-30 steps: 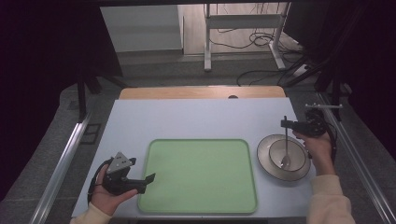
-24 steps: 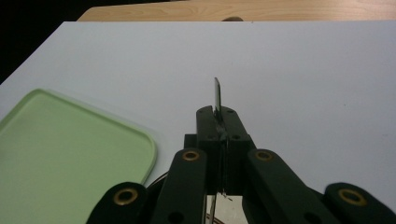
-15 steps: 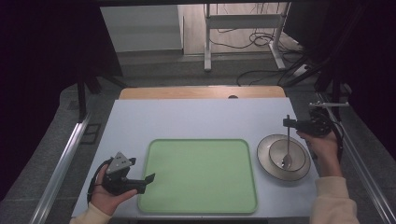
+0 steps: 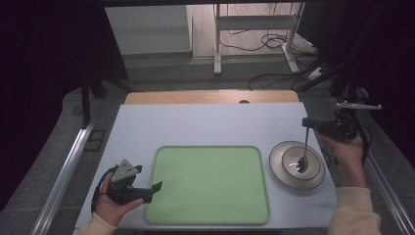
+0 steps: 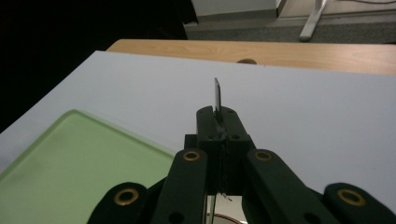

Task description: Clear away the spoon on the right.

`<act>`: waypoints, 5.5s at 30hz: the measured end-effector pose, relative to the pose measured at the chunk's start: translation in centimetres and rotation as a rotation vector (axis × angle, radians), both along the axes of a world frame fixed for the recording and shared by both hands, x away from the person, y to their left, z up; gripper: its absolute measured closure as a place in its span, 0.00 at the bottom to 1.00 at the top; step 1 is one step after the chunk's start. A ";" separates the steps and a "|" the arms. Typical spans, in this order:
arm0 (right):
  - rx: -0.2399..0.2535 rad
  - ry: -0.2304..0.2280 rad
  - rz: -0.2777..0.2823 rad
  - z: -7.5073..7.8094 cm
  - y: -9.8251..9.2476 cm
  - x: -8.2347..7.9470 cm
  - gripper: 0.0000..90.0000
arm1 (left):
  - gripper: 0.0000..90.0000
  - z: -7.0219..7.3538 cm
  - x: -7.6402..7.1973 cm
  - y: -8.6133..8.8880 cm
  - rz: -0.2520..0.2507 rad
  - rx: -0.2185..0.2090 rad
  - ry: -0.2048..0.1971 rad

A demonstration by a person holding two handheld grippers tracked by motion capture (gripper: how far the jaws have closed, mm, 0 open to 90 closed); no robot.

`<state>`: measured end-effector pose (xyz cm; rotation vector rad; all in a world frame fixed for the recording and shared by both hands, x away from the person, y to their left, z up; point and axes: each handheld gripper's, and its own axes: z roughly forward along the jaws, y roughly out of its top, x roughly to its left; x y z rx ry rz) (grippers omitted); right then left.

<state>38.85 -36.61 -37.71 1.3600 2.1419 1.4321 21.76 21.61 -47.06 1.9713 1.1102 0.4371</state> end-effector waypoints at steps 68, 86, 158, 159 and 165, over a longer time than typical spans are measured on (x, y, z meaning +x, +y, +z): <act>0.006 -0.056 0.180 4.8 8.7 -6.1 0.98 | 0.11 0.0 0.1 0.2 0.010 -0.005 0.001; -0.018 0.012 0.247 3.6 11.5 -7.4 0.98 | 0.11 0.0 0.1 0.3 0.013 -0.007 0.000; -0.167 0.374 0.021 -9.5 16.6 -2.7 0.93 | 0.11 0.0 0.1 0.1 0.006 0.003 0.001; -0.172 0.374 0.017 -9.7 16.7 -2.7 0.93 | 0.10 0.0 0.1 0.1 0.007 0.004 0.001; -0.221 0.390 0.001 -10.7 17.2 -2.6 0.92 | 0.11 0.0 0.1 0.2 0.007 0.003 0.001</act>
